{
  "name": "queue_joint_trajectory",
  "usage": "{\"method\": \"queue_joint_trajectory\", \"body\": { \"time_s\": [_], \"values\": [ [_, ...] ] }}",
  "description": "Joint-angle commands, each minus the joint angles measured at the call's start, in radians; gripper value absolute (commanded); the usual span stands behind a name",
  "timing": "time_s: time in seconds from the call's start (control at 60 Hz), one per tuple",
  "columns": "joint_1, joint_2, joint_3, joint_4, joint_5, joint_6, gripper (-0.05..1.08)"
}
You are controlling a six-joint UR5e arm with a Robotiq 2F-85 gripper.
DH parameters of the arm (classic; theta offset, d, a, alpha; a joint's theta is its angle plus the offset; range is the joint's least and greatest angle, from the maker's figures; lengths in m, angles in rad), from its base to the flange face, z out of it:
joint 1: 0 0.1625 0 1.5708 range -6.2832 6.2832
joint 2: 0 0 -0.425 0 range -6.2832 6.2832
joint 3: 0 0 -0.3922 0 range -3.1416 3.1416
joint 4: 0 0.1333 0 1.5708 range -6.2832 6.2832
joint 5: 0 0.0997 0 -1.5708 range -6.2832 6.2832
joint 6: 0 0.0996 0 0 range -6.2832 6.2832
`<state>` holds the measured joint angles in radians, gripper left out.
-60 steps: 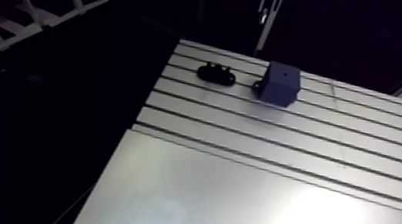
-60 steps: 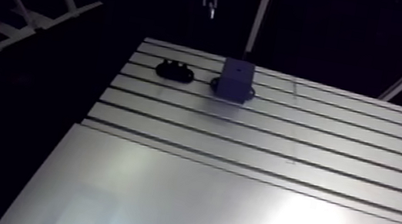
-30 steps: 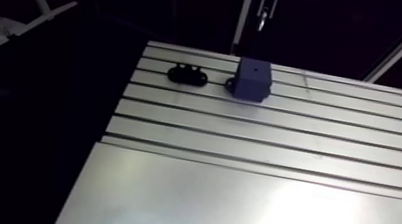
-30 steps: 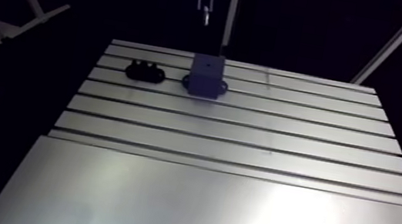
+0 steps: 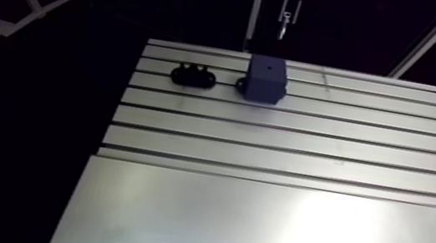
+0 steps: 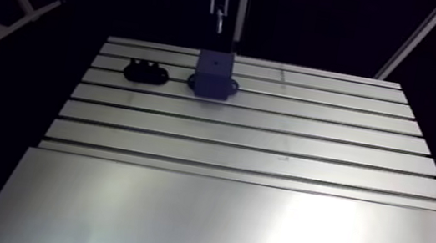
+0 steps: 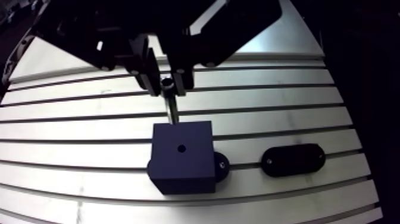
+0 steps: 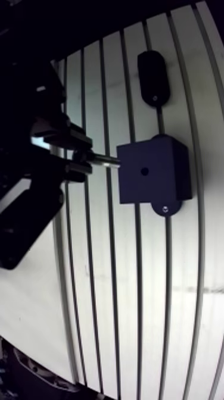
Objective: Pick up the M10 bolt and insert it into the hole until fully seated.
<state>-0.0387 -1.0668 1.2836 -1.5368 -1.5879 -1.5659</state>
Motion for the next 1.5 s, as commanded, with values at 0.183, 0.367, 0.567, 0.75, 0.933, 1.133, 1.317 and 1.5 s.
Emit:
{"method": "queue_joint_trajectory", "body": {
  "time_s": [0.183, 0.367, 0.567, 0.75, 0.933, 1.133, 1.317, 1.5],
  "values": [
    [-0.009, 0.065, -0.031, 0.022, 0.007, -0.012, 1.08],
    [-0.007, 0.077, -0.058, 0.058, 0.021, -0.012, 1.08],
    [-0.007, 0.100, -0.084, 0.076, 0.026, -0.012, 1.08],
    [-0.007, 0.101, -0.094, 0.102, 0.026, -0.013, 1.08],
    [-0.010, 0.115, -0.093, 0.108, 0.026, -0.013, 1.08],
    [-0.013, 0.126, -0.091, 0.108, 0.024, -0.013, 1.08],
    [-0.013, 0.127, -0.094, 0.106, 0.025, -0.013, 1.08],
    [-0.013, 0.137, -0.091, 0.102, 0.027, -0.013, 1.08]
  ]
}}
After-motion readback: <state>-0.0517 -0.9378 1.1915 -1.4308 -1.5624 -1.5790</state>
